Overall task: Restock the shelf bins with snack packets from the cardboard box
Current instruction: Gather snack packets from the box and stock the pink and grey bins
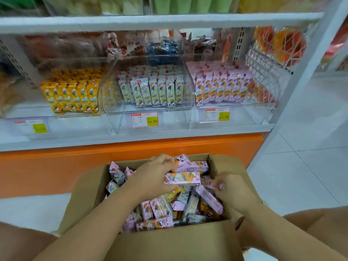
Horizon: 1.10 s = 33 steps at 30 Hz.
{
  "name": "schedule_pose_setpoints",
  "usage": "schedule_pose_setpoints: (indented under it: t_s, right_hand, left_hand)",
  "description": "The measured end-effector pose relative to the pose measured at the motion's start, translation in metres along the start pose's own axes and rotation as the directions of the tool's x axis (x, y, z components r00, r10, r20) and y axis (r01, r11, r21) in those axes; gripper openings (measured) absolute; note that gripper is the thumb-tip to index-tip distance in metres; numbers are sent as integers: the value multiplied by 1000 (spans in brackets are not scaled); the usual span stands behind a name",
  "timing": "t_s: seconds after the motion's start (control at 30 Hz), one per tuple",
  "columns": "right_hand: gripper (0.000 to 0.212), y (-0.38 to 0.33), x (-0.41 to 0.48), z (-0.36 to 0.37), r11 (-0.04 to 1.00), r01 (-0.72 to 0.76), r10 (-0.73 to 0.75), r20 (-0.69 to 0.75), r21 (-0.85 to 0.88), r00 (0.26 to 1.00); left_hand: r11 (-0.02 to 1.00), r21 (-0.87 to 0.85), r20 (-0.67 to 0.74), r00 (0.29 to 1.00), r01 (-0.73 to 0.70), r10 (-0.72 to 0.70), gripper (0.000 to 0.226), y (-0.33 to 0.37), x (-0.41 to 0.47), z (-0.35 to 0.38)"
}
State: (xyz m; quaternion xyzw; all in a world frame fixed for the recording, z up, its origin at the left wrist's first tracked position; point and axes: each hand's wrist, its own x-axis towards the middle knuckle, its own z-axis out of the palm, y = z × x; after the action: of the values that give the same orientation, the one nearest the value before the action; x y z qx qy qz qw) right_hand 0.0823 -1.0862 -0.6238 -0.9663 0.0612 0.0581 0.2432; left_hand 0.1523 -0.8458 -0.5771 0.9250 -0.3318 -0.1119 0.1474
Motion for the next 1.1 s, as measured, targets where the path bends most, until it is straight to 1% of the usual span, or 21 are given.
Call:
schedule_pose_setpoints:
  t_s: [0.03, 0.1, 0.17, 0.2, 0.27, 0.37, 0.43, 0.5, 0.53, 0.6, 0.63, 0.67, 0.7, 0.73, 0.8, 0.87, 0.9, 0.93, 0.97, 1.0, 1.1]
  right_hand:
    - [15, -3, -2, -4, 997, 8, -4, -56, 73, 998]
    - [27, -12, -8, -17, 977, 65, -32, -160, 204, 987]
    - [37, -23, -12, -35, 957, 140, -70, -270, 253, 960]
    - [34, -29, -13, -46, 943, 168, -72, -317, 287, 946]
    - [21, -41, -17, -73, 898, 209, -45, -392, 387, 919]
    - [16, -58, -19, -118, 788, 298, 16, -502, 539, 865]
    - [13, -62, -15, -144, 680, 353, 89, -550, 643, 830]
    - [14, -61, -7, -162, 524, 399, 157, -546, 752, 823]
    - [16, -60, -2, -169, 410, 408, 192, -515, 815, 835]
    - [20, -58, 9, -179, 163, 364, 230, -394, 917, 890]
    - [22, -55, 15, -182, 57, 318, 216, -323, 946, 921]
    - [21, -53, 20, -185, -9, 254, 173, -249, 967, 953]
    - [18, -51, 26, -187, -12, 181, 115, -179, 983, 977]
    - [15, -48, 30, -186, 38, 114, 74, -116, 993, 990]
    - [23, -37, 43, -189, 129, 69, 82, -80, 989, 993]
    - [31, -29, 56, -197, 216, 144, 110, -170, 966, 979]
    - [42, -27, 62, -202, 280, 188, 112, -227, 941, 967]
    - [58, -25, 68, -209, 352, 221, 105, -273, 910, 956]
    - [68, -25, 73, -214, 411, 244, 88, -305, 878, 948]
    - [67, -24, 78, -218, 445, 263, 66, -324, 856, 944]
    - [37, -27, 91, -222, 533, 276, 10, -332, 800, 943]
  left_hand:
    - [1000, 10, 15, 1000, 10, -10, 43, -1, -6, -2]
    - [999, 34, 22, 999, 26, -27, 45, -1, -15, -8]
    - [999, 37, -4, 1000, 23, -23, 46, 1, -19, -16]
    - [1000, 28, -34, 999, 9, -8, 46, 4, -19, -22]
    - [999, 17, -139, 989, -45, 47, 45, 11, -16, -39]
    - [991, -19, -338, 934, -134, 120, 42, 29, -3, -72]
    - [986, 0, -425, 893, -168, 152, 41, 40, 12, -92]
    - [980, 47, -480, 856, -192, 191, 39, 49, 30, -109]
    - [976, 62, -500, 840, -208, 211, 38, 52, 39, -115]
    - [966, 85, -530, 810, -243, 251, 38, 57, 56, -127]
    - [962, 102, -535, 801, -253, 268, 37, 59, 65, -131]
    - [958, 123, -533, 797, -258, 283, 37, 61, 72, -135]
    - [953, 153, -527, 795, -261, 302, 36, 62, 81, -139]
    - [948, 181, -517, 795, -261, 318, 35, 63, 87, -142]
    - [935, 256, -491, 800, -247, 346, 37, 63, 103, -150]
    - [909, 359, -448, 815, -214, 369, 37, 60, 118, -158]
    - [882, 425, -416, 821, -205, 391, 36, 60, 125, -163]
    - [836, 506, -379, 817, -211, 435, 35, 61, 131, -166]
    - [768, 599, -336, 800, -227, 498, 34, 61, 137, -169]
    - [696, 675, -289, 780, -245, 555, 35, 62, 143, -170]
    - [527, 783, -163, 709, -330, 687, 38, 69, 160, -168]
